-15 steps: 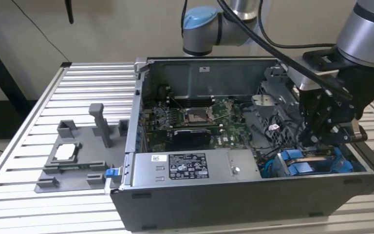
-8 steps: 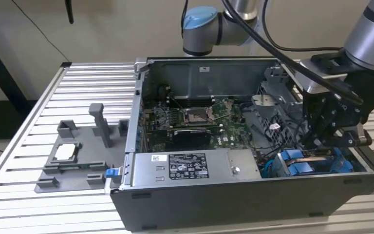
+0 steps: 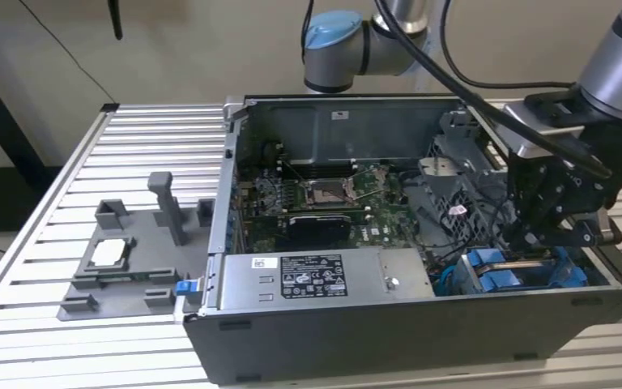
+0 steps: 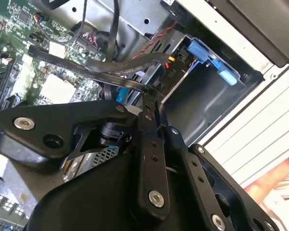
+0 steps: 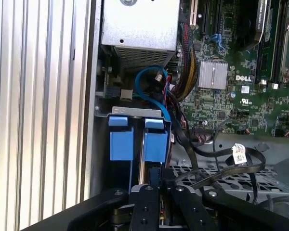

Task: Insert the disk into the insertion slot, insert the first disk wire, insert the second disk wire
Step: 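Insert the second disk wire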

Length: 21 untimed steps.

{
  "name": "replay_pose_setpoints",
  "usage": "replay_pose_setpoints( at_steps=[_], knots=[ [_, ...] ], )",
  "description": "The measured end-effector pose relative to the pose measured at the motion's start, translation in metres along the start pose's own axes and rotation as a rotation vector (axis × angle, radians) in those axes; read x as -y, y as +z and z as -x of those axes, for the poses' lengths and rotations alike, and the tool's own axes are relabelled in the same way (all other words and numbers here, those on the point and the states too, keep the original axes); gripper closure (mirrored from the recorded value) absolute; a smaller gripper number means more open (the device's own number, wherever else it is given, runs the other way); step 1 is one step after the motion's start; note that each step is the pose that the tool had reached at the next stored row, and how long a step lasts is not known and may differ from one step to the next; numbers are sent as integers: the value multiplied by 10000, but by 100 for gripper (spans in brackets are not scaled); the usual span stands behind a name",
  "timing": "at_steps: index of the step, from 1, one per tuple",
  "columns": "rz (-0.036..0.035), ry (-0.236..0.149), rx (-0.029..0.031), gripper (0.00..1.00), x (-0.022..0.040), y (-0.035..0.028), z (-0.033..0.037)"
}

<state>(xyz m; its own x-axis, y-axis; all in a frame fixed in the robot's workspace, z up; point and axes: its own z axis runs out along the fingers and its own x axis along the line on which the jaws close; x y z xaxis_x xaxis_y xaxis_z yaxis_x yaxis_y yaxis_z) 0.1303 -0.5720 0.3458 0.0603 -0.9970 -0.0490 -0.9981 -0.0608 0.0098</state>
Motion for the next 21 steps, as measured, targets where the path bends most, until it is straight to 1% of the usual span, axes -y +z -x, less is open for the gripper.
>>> replay_pose_setpoints(
  at_steps=[5, 9, 14, 18, 19, 20, 21],
  knots=[
    [32, 120, 3, 84, 14, 16, -2],
    [72, 186, 10, 84, 31, 25, -4],
    [153, 241, 8, 84, 59, 34, -10],
    [220, 296, 5, 84, 77, 60, -16],
    [229, 315, 15, 84, 79, 64, -17],
    [240, 325, 61, 84, 81, 76, -15],
    [257, 343, 65, 84, 82, 80, -17]
  ],
)
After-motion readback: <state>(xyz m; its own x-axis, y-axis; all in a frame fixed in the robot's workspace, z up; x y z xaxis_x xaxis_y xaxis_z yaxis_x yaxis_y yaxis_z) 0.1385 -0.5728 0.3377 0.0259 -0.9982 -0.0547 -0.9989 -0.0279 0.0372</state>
